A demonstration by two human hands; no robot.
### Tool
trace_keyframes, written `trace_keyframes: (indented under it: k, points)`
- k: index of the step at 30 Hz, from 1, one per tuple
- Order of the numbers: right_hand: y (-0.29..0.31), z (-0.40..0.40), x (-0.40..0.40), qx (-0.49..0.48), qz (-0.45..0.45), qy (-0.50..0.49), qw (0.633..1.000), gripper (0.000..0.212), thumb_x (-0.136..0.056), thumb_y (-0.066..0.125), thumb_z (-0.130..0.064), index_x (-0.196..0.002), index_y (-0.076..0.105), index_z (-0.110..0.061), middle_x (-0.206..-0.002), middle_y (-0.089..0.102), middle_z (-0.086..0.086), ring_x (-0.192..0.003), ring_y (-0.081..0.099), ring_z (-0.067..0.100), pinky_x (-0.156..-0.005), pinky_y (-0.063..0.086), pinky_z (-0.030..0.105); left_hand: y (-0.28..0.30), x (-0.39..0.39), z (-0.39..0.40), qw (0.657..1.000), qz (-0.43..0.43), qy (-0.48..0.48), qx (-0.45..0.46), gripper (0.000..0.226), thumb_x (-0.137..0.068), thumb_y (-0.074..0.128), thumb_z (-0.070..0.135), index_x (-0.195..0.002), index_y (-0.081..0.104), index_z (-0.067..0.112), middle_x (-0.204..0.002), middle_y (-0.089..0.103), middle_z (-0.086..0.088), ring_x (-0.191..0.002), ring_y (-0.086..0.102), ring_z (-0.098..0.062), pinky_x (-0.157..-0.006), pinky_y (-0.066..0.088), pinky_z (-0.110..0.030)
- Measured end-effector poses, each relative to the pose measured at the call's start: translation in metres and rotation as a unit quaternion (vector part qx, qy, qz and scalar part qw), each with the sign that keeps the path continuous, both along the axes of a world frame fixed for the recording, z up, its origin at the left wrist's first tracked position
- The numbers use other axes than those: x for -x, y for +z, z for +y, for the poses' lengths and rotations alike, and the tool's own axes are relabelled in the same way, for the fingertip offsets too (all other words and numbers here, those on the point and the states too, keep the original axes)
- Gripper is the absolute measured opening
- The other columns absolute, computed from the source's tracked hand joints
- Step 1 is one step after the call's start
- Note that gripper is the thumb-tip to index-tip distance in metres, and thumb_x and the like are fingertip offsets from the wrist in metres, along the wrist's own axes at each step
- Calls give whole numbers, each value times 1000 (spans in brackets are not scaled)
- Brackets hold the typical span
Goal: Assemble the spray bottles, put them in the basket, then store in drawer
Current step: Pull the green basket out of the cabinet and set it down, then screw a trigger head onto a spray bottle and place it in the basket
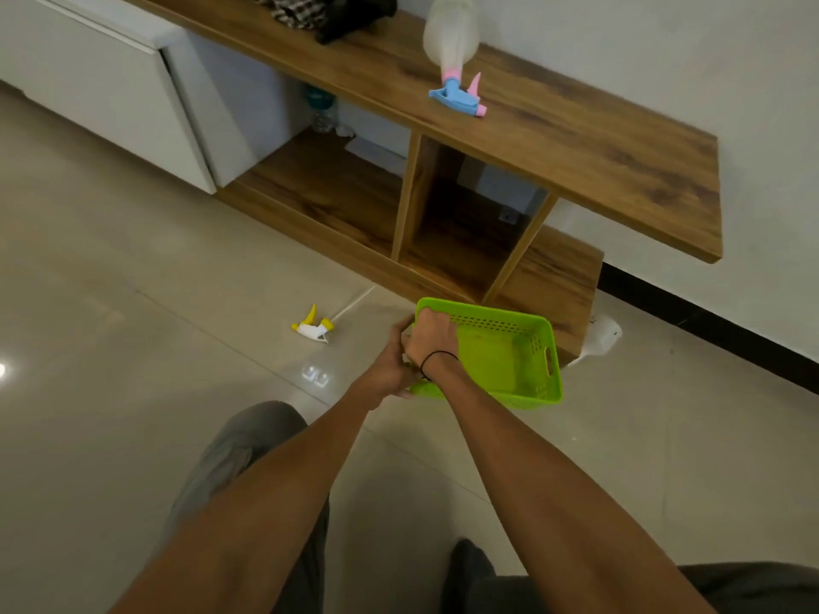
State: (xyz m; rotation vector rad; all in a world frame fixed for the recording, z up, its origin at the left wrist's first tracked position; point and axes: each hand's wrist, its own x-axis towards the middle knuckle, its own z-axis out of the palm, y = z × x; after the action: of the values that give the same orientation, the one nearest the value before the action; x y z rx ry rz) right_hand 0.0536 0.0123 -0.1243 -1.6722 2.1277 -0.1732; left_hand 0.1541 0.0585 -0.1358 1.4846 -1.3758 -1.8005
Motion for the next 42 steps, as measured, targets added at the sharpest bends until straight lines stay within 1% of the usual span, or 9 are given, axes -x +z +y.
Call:
trace_keyframes:
  k: [4,8,11,15,23,26,31,37,42]
  points:
    - [-10,0,-38,-8,-45,-13,999,35,-91,75,-28,-117,68,-6,-125,68,19,-121,66,41,-90,58,43,-10,-35,-1,997,-42,59,22,79,-98,58,-6,-163,34,32,-136,65,-21,-97,69,-32,-86,61,-63]
    - [-24,2,-68,-6,-50,20,999,36,-92,72,-32,-115,67,-5,-124,68,19,-119,66,41,-89,56,42,-19,-68,0,995,-83,57,-8,59,-98,54,4,-146,50,37,-110,69,-14,-86,66,-22,-83,65,-60]
    - [-36,4,-85,-5,-46,43,998,38,-91,67,-37,-110,67,-4,-120,70,20,-114,67,43,-83,55,43,-24,-92,-4,988,-143,52,-21,48,-95,47,1,-134,57,29,-116,65,-14,-93,65,-30,-80,67,-60]
    - [-59,8,-101,-1,-49,56,997,46,-93,65,-45,-111,67,-3,-120,70,21,-113,68,44,-84,55,44,-33,-117,-8,978,-207,21,-35,63,-93,41,-2,-149,56,22,-136,55,-13,-118,62,-41,-76,66,-54]
    - [-102,12,-121,-18,-70,65,995,50,-95,61,-41,-120,58,1,-123,68,22,-116,67,45,-92,54,47,-89,-134,-8,973,-224,33,-32,56,-94,41,1,-141,61,27,-123,65,-12,-110,65,-36,-83,65,-63]
    - [-111,14,-120,-37,-79,59,994,57,-95,62,-47,-126,55,1,-127,67,22,-121,65,44,-95,52,46,-99,-137,-7,972,-231,46,8,54,-93,42,-3,-139,61,20,-111,65,-14,-95,63,-36,-81,64,-57]
    - [-113,7,-119,-54,-128,39,989,58,-96,64,-46,-129,53,1,-127,68,24,-121,65,45,-101,52,49,-104,-138,-9,959,-272,39,72,42,-101,55,1,-143,60,6,-139,66,-20,-124,64,-38,-106,50,-44]
    - [-105,3,-103,11,-113,36,993,44,-96,63,-43,-116,62,-4,-121,66,24,-113,64,47,-91,51,45,-96,-132,-14,953,-270,95,94,44,-92,67,6,-136,68,14,-117,78,-12,-113,72,-31,-99,57,-44]
    - [-96,-7,-60,91,-56,-12,994,29,-99,61,-31,-113,60,-5,-114,69,21,-105,67,45,-84,53,46,-84,-112,-24,931,-276,189,148,26,-91,66,12,-113,78,20,-105,82,0,-107,75,-24,-94,58,-39]
